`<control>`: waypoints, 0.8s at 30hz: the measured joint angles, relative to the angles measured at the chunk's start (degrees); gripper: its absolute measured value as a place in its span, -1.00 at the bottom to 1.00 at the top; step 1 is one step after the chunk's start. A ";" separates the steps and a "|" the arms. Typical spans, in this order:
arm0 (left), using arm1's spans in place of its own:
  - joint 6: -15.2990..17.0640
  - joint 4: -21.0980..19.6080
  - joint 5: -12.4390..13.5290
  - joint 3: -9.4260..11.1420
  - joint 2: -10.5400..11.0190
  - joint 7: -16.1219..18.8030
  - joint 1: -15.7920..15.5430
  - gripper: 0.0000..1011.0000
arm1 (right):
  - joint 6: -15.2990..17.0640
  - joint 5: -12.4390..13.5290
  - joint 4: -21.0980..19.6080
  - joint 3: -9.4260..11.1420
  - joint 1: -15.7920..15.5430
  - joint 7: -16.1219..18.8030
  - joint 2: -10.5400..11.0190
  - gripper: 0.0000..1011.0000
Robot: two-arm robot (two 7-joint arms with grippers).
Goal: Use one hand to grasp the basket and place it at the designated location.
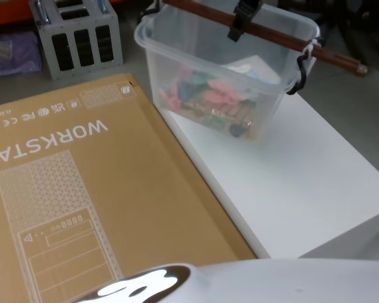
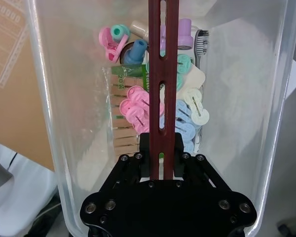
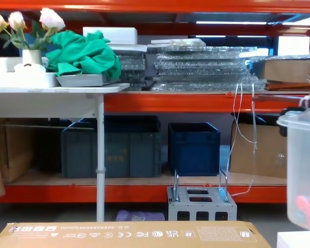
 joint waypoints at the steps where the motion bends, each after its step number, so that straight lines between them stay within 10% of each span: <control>1: 0.00 0.00 0.00 0.00 0.00 0.00 0.00 -1.00 | -0.59 0.35 -0.45 -0.15 0.03 0.03 -0.07 -0.53; 24: 0.00 0.00 0.00 0.00 0.00 0.00 0.00 -1.00 | -13.11 3.08 -11.04 -3.38 0.09 -1.52 -0.50 -0.53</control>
